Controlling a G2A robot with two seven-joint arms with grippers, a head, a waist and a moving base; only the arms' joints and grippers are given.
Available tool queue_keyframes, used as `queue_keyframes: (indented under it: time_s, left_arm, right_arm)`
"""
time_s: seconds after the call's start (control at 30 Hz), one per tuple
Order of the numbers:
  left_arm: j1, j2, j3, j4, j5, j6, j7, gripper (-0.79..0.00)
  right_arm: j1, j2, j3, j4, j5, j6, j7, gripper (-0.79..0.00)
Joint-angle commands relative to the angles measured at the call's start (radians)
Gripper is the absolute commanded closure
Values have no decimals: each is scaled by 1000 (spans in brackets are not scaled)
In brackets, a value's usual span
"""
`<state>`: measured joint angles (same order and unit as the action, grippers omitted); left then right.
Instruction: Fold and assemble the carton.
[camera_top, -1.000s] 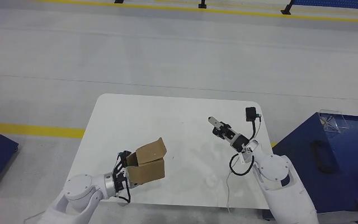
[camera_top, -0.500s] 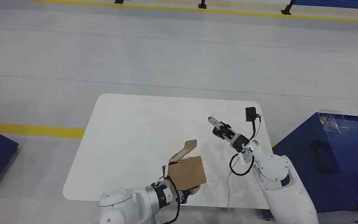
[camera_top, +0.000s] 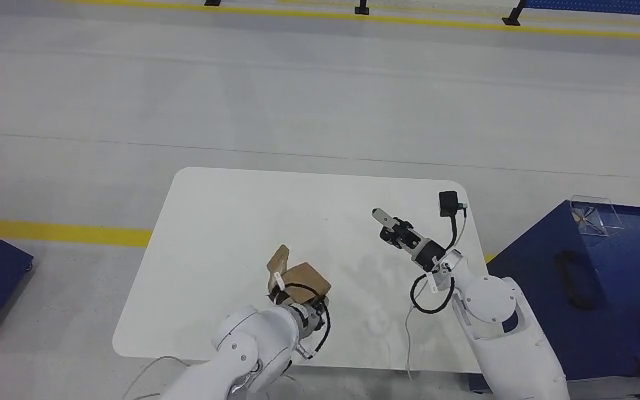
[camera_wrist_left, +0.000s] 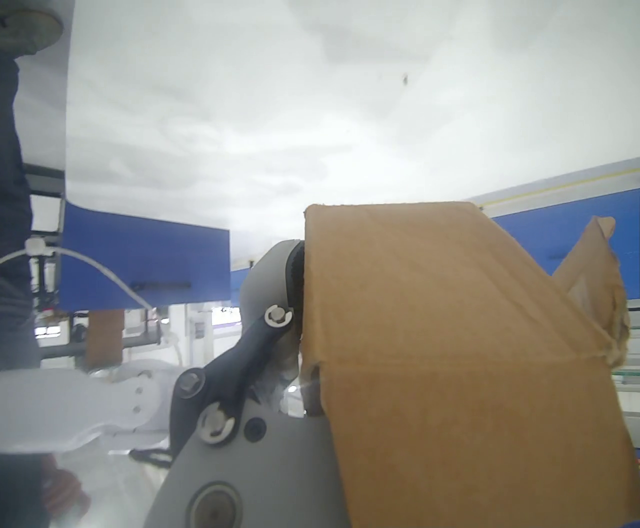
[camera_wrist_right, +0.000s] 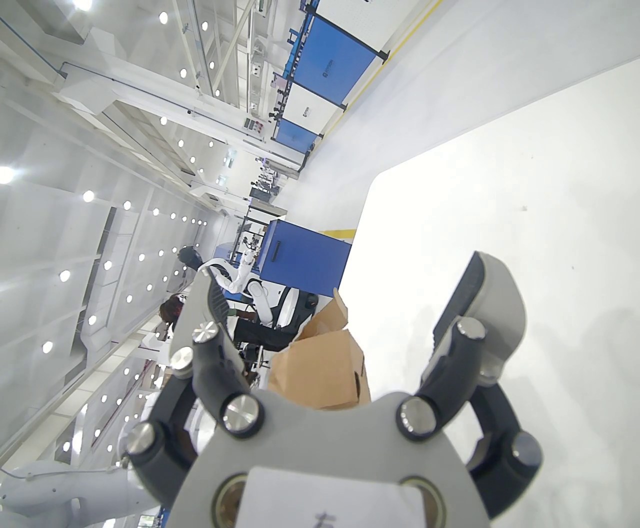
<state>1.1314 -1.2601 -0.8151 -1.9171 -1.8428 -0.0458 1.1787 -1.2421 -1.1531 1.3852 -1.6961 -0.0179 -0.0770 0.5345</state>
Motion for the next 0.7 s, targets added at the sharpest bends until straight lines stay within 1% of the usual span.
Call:
queue_keyframes:
  time_s: [0.0, 0.07, 0.2, 0.37, 0.5, 0.53, 0.57, 0.6, 0.67]
  left_arm:
    - [2, -10, 25, 38, 29, -75, 45, 0]
    - [-1, -23, 47, 80, 22, -129, 56, 0]
    - [-46, -49, 75, 177, 52, -189, 56, 0]
    - [-111, -78, 79, 310, 61, -220, 28, 0]
    - [-145, -100, 97, 406, 54, -206, 4, 0]
    - [-150, -106, 102, 426, 51, -206, 5, -225]
    - [-155, -112, 106, 438, 42, -206, 6, -662]
    - [-160, -118, 108, 448, 39, -204, 2, -785]
    - [-169, -126, 118, 460, 54, -192, -7, -785]
  right_arm:
    - [0, 0, 0, 0, 0, 0, 0, -785]
    - [0, 0, 0, 0, 0, 0, 0, -785]
    - [0, 0, 0, 0, 0, 0, 0, -785]
    - [0, 0, 0, 0, 0, 0, 0, -785]
    - [0, 0, 0, 0, 0, 0, 0, -785]
    - [0, 0, 0, 0, 0, 0, 0, -785]
    - [0, 0, 0, 0, 0, 0, 0, -785]
    - [0, 0, 0, 0, 0, 0, 0, -785]
    - [0, 0, 0, 0, 0, 0, 0, -785]
